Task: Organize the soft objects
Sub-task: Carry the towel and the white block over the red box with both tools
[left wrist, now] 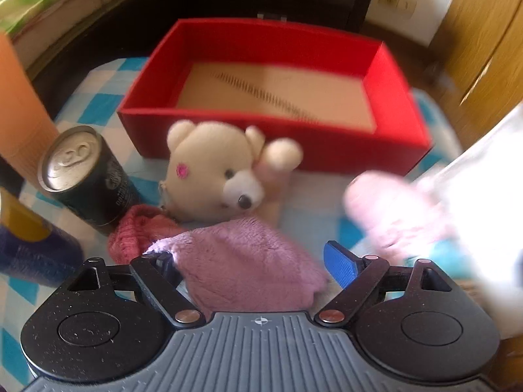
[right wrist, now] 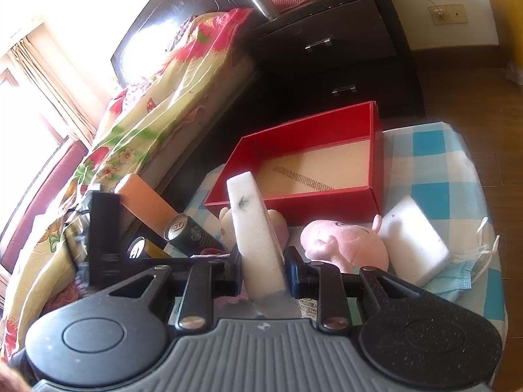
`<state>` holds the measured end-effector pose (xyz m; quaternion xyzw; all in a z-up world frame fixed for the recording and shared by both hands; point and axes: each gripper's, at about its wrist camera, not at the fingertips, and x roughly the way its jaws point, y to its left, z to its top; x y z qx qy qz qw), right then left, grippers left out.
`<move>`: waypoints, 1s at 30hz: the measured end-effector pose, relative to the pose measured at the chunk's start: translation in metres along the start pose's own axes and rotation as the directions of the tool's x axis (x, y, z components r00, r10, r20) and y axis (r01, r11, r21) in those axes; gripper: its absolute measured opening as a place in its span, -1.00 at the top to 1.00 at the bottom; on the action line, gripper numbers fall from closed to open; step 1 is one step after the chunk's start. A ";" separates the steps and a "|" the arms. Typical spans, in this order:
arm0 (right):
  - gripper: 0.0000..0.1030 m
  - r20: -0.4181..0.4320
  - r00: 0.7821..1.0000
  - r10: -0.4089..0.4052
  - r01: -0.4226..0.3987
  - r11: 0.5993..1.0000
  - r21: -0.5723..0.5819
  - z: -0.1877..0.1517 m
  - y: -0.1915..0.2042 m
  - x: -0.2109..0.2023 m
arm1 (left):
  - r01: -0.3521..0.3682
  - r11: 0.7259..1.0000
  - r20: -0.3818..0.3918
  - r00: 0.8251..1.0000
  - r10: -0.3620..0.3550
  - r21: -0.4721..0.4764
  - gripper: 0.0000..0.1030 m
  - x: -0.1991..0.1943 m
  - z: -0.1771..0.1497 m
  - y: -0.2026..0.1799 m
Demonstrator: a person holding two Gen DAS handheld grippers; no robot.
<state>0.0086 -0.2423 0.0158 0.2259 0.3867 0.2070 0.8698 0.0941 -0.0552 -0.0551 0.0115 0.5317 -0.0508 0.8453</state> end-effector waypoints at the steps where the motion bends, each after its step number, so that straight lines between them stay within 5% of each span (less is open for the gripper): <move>1: 0.91 0.000 1.000 -0.002 0.002 1.000 -0.001 0.000 -0.001 0.000 | -0.009 1.000 -0.026 1.000 0.009 0.000 -0.35 0.008 -0.004 0.000; 3: 0.91 0.000 1.000 -0.008 0.008 1.000 0.002 0.001 -0.003 0.000 | 0.018 0.999 -0.086 0.996 -0.020 -0.029 -0.16 0.024 -0.011 0.005; 5: 0.91 -0.001 1.000 -0.012 0.012 1.000 0.008 0.001 -0.006 0.000 | 0.027 0.999 -0.051 0.998 -0.028 -0.017 0.09 0.021 -0.015 0.007; 7: 0.91 -0.002 1.000 -0.013 0.013 1.000 0.012 0.001 -0.007 0.001 | 0.068 0.997 -0.063 0.996 -0.071 -0.039 0.73 0.017 -0.016 0.013; 8: 0.91 -0.002 1.000 -0.011 0.011 1.000 0.015 0.001 -0.007 0.001 | 0.101 0.993 -0.068 0.992 -0.106 -0.064 0.77 0.015 -0.015 0.017; 16: 0.91 0.003 1.000 0.009 -0.009 1.000 0.010 0.000 0.003 0.004 | 0.265 0.954 0.043 0.964 -0.262 -0.140 0.82 -0.038 -0.018 0.039; 26: 0.91 0.066 0.998 0.011 -0.010 1.000 -0.013 0.008 0.016 -0.001 | 0.343 0.929 0.250 0.920 -0.302 -0.137 0.82 -0.103 0.001 0.042; 30: 0.91 0.108 0.994 -0.005 0.009 0.999 -0.033 0.014 0.022 -0.002 | 0.383 0.915 0.338 0.884 -0.323 -0.126 0.81 -0.110 0.013 0.034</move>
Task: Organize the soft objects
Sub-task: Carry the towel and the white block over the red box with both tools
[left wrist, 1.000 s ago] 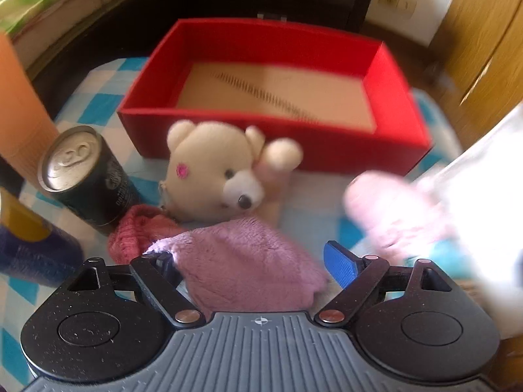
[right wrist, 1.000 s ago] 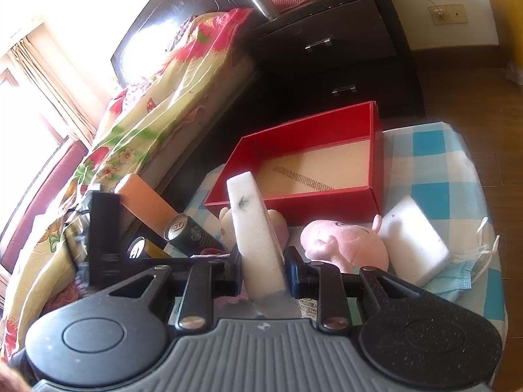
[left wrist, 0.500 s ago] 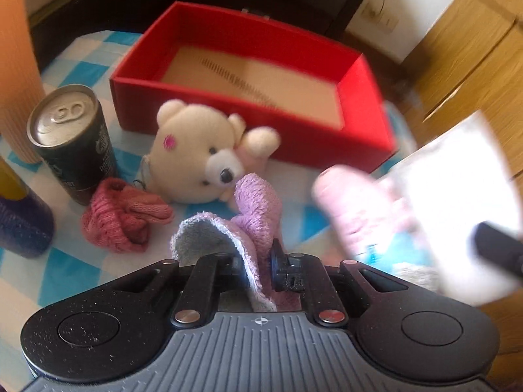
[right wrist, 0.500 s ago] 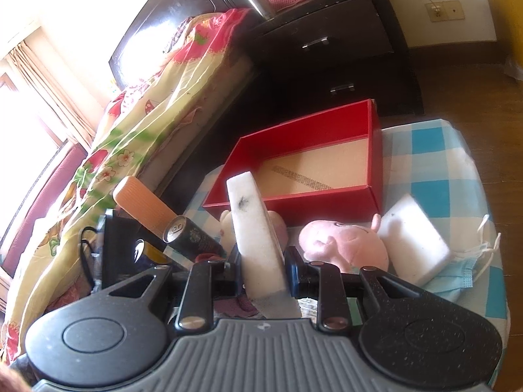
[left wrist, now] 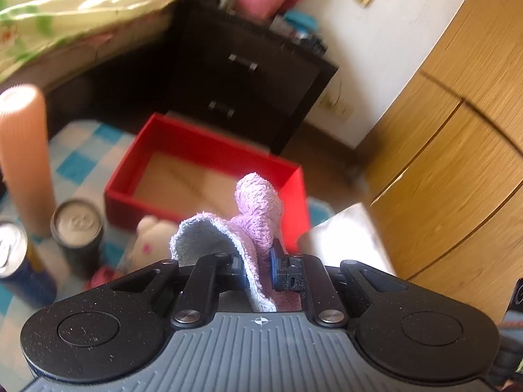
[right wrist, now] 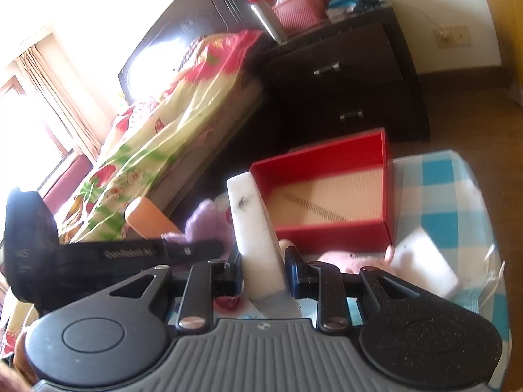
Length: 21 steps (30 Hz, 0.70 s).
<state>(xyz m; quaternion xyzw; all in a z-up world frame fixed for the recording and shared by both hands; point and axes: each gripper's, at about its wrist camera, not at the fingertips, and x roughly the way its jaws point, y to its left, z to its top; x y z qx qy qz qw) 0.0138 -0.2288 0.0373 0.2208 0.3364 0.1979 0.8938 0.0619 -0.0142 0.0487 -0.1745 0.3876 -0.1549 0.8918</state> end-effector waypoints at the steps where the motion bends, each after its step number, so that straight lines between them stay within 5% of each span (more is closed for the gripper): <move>1: 0.90 0.013 1.000 -0.014 0.014 1.000 -0.006 0.001 0.001 0.001 | 0.006 1.000 0.006 1.000 -0.006 0.008 0.81 0.004 0.002 -0.001; 13: 0.90 0.096 0.991 -0.094 0.100 0.993 -0.066 0.035 0.011 0.034 | -0.060 0.997 0.135 0.989 0.052 0.058 0.79 0.025 0.050 -0.008; 21: 0.90 0.142 0.984 -0.105 0.115 0.991 -0.063 0.058 0.007 0.046 | -0.076 0.995 0.150 0.986 0.067 0.058 0.78 0.037 0.059 -0.011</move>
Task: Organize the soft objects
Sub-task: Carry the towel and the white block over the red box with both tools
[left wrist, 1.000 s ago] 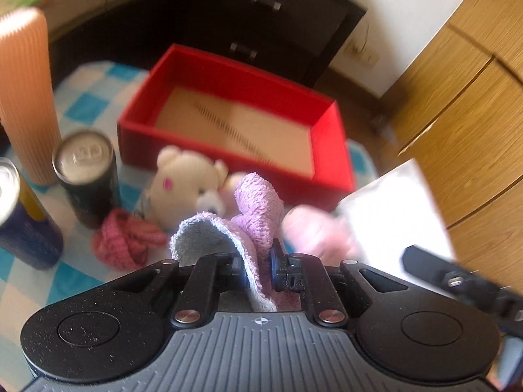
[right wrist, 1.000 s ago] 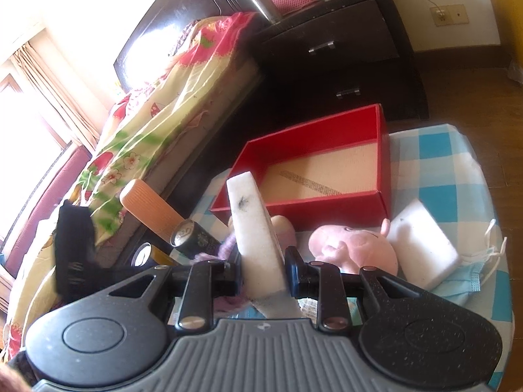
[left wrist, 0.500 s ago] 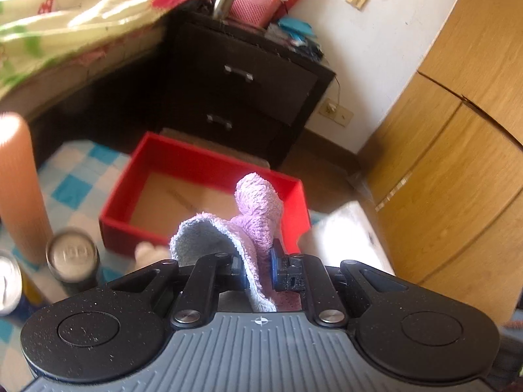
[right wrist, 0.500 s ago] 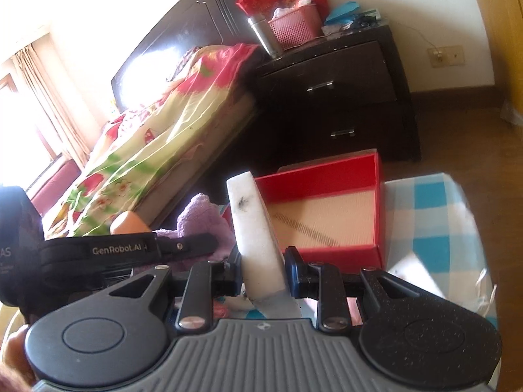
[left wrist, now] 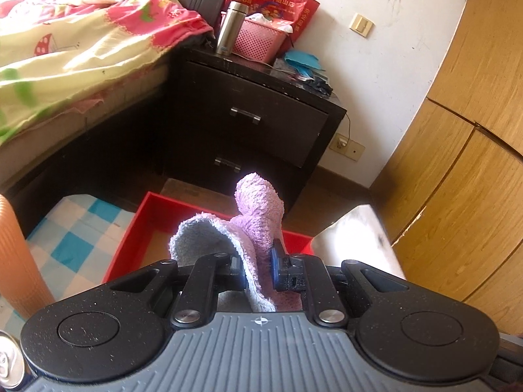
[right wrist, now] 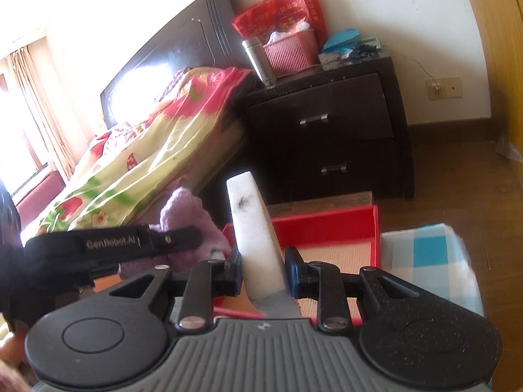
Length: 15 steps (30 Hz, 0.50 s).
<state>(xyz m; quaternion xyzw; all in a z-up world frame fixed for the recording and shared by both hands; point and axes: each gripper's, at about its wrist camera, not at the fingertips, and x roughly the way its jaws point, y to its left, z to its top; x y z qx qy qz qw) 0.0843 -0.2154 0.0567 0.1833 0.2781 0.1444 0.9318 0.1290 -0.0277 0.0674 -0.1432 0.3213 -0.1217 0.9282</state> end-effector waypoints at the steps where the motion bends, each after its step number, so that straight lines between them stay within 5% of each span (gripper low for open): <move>1: 0.90 0.009 1.000 -0.003 0.003 1.000 -0.004 0.002 0.001 0.001 | 0.000 1.000 0.004 1.000 0.000 0.002 0.78 0.001 0.001 -0.001; 15: 0.90 0.016 0.999 -0.043 0.044 0.995 -0.085 0.012 0.001 0.032 | -0.083 0.996 0.019 0.996 0.082 0.035 0.77 0.033 0.008 0.004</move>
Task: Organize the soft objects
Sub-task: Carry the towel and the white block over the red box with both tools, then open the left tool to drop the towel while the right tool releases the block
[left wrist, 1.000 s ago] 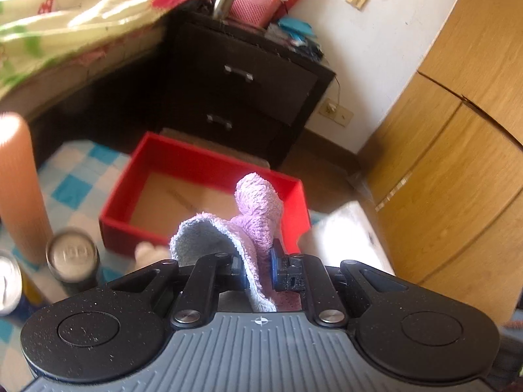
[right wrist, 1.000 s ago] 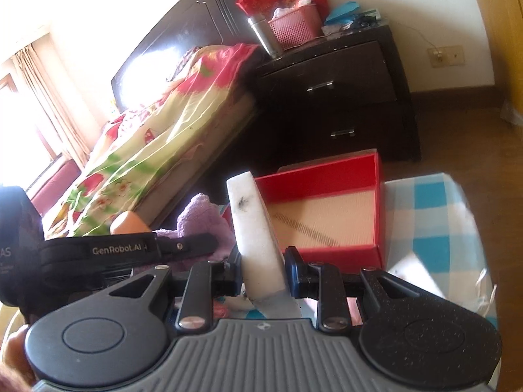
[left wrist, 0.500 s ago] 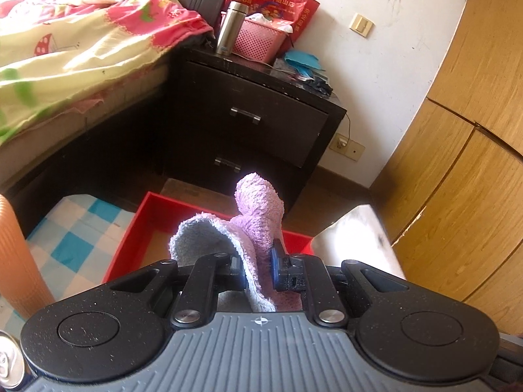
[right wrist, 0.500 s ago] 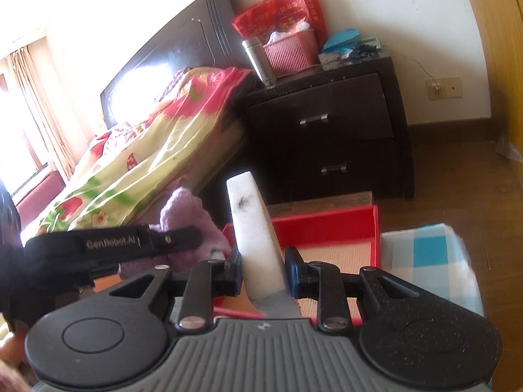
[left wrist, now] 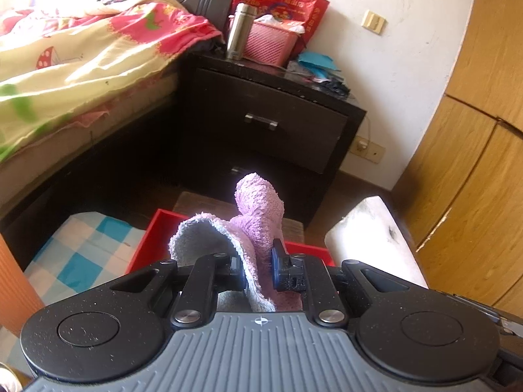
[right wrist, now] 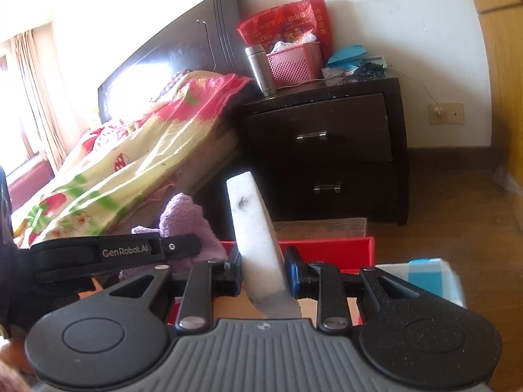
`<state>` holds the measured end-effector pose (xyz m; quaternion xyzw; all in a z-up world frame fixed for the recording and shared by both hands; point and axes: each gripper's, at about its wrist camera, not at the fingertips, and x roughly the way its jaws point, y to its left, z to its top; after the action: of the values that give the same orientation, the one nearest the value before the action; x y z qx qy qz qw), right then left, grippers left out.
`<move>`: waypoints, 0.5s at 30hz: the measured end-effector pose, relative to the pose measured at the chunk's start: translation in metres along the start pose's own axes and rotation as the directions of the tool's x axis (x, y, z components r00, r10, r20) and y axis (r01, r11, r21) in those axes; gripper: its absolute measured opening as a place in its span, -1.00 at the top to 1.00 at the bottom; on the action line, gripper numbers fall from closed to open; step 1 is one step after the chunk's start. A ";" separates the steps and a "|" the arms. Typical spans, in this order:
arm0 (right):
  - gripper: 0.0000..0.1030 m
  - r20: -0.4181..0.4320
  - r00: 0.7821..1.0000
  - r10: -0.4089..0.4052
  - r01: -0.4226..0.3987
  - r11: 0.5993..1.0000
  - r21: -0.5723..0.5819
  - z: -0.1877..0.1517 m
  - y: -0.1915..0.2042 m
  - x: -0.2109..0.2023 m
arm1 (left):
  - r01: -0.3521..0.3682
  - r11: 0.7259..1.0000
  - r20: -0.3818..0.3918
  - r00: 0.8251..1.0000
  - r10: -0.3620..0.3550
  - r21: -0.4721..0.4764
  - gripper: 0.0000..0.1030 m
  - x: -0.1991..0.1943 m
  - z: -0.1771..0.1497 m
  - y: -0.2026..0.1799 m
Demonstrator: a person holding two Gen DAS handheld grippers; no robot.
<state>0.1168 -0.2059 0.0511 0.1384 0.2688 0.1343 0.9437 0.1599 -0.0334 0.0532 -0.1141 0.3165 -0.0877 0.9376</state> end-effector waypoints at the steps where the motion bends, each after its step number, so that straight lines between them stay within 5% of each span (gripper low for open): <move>1: 0.91 -0.008 1.000 -0.001 0.001 1.000 0.000 -0.001 -0.001 0.004 | -0.005 1.000 -0.005 1.000 0.005 -0.005 0.77 0.004 0.000 0.002; 15: 0.90 -0.095 0.992 -0.080 0.078 0.997 -0.022 -0.008 -0.024 0.054 | -0.071 0.997 -0.080 0.994 0.072 0.018 0.73 0.048 -0.012 0.011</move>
<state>0.1607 -0.2091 0.0114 0.1123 0.3178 0.1057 0.9355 0.1918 -0.0361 0.0135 -0.0922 0.3574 -0.0609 0.9274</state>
